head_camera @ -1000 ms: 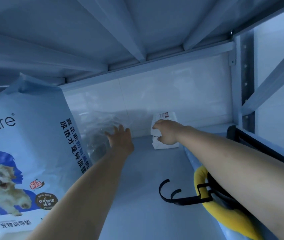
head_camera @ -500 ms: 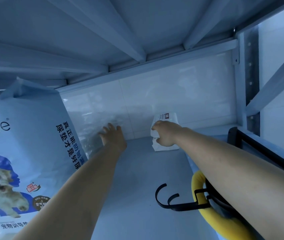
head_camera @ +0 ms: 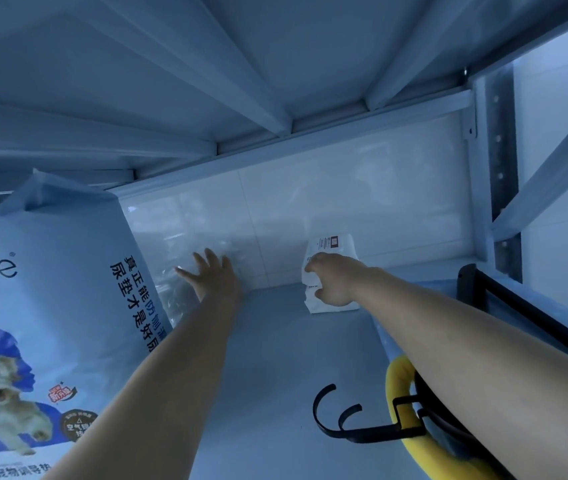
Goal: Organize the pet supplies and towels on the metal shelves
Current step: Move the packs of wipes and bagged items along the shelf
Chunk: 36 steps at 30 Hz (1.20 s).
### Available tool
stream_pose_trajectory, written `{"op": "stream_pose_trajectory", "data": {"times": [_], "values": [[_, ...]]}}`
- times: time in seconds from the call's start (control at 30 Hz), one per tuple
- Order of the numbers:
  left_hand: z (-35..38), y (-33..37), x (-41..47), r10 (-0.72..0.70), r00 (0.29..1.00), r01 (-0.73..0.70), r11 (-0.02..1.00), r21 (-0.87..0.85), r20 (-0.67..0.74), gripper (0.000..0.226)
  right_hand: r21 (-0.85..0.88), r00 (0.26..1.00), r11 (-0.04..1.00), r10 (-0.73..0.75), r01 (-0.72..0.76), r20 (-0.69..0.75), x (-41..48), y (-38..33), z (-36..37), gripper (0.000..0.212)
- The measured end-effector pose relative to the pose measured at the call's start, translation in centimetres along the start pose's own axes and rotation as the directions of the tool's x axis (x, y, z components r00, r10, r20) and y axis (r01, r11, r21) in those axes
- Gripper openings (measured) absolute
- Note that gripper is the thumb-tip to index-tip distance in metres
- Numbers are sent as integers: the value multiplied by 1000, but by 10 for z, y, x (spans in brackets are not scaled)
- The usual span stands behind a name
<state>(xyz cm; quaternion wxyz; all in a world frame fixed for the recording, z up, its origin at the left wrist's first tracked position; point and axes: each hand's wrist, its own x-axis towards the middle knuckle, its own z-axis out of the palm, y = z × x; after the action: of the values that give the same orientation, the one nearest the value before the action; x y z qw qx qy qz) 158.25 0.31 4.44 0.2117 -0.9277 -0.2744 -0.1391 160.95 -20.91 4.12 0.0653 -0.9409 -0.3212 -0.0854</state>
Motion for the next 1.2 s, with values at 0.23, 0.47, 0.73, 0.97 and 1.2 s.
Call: {"op": "stream_pose_trajectory", "data": {"times": [0.23, 0.47, 0.73, 0.97, 1.2], "values": [[7, -6, 0, -16, 999, 14, 1000, -28, -47, 55, -9, 1000, 1000, -4, 4, 2, 1, 1, 2, 53], [4, -1, 2, -60, 998, 59, 996, -72, -21, 57, 4, 1000, 1000, -9, 9, 4, -2, 1, 2, 55], [8, -6, 1, -73, 997, 74, 996, 43, -8, 51, 5, 1000, 1000, -19, 18, 11, -2, 2, 3, 56], [6, -8, -7, 23, 996, -23, 1000, 10, -91, 43, -3, 1000, 1000, -13, 13, 9, 1, 1, 4, 56], [-18, 18, -22, 163, 982, -173, 979, -108, -96, 46, 47, 1000, 999, -24, 23, 11, -2, 5, 2, 60]]}}
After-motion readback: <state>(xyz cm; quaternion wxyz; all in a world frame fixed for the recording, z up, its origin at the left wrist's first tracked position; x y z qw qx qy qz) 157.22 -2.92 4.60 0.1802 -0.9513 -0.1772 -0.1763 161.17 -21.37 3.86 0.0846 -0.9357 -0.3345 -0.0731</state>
